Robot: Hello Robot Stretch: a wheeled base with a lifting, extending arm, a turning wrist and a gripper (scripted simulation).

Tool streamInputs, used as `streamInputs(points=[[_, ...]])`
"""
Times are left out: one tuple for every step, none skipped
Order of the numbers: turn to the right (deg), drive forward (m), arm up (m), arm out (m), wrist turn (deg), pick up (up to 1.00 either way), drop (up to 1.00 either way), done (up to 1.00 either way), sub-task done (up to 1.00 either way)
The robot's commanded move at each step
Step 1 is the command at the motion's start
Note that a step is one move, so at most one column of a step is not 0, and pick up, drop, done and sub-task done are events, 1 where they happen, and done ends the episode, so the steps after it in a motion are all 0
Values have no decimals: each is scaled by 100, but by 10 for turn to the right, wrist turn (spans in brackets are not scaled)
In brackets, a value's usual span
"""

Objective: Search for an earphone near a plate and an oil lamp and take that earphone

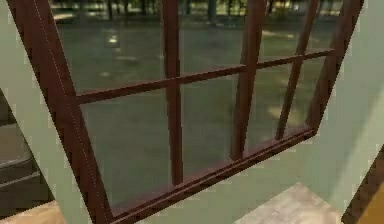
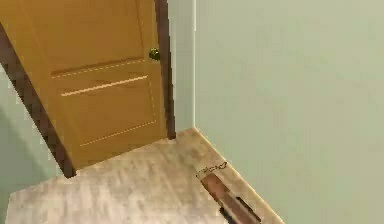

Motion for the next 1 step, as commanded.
streamInputs(points=[[-450, 0, 0, 0, 0, 0, 0, 0, 0]])
